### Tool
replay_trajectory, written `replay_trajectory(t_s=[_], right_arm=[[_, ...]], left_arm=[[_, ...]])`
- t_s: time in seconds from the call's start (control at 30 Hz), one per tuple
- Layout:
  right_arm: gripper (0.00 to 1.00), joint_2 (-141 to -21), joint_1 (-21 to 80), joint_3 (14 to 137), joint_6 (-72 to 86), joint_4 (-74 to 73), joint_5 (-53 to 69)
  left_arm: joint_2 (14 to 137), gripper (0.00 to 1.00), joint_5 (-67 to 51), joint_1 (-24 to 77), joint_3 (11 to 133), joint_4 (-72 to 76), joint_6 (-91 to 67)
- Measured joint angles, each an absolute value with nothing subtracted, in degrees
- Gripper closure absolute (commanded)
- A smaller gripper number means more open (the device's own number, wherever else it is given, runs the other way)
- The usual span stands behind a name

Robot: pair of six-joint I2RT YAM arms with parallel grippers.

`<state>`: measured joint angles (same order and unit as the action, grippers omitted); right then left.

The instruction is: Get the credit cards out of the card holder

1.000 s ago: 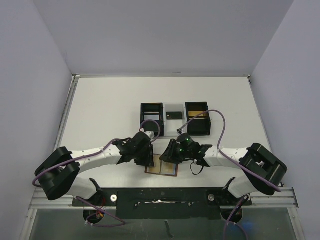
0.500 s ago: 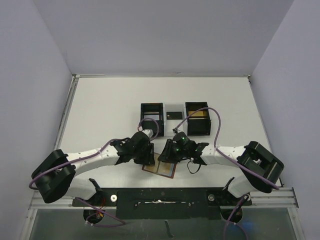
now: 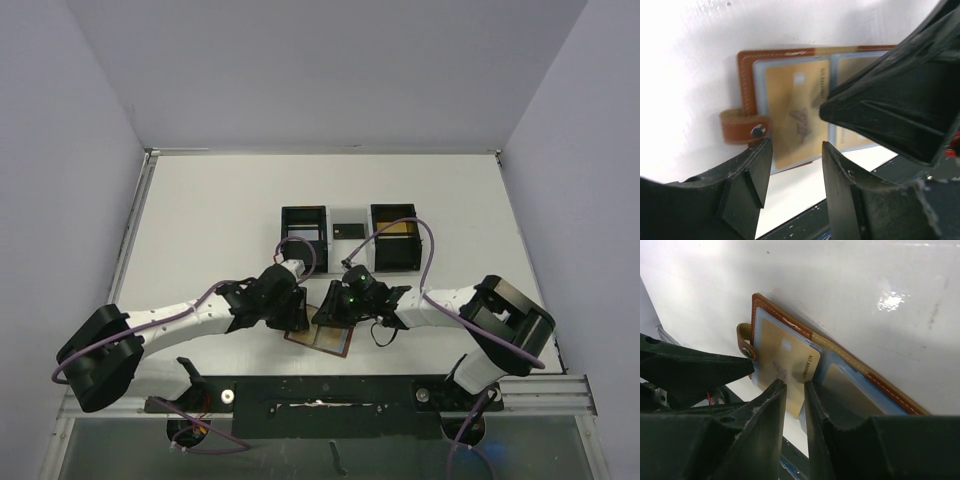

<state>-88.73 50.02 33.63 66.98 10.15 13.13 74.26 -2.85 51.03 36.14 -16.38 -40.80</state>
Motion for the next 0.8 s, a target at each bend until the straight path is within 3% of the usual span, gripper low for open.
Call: replay_trajectory(t_s=[0.2, 0.53, 0.8], right_arm=[[0.76, -88.33, 50.02, 33.54, 68.47, 7.03, 11.44], [0.72, -87.74, 50.06, 34.26, 69.49, 3.75, 10.09], [0.71, -87.42, 50.57, 38.06, 66.83, -2.79, 8.62]], left_arm=[[75.85, 0.61, -2.31, 51.03, 35.70, -16.73, -39.62], [78.50, 0.81, -3.27, 51.03, 35.70, -16.62, -38.02], [79.70, 0.86, -4.05, 51.03, 36.01, -16.47, -38.11]])
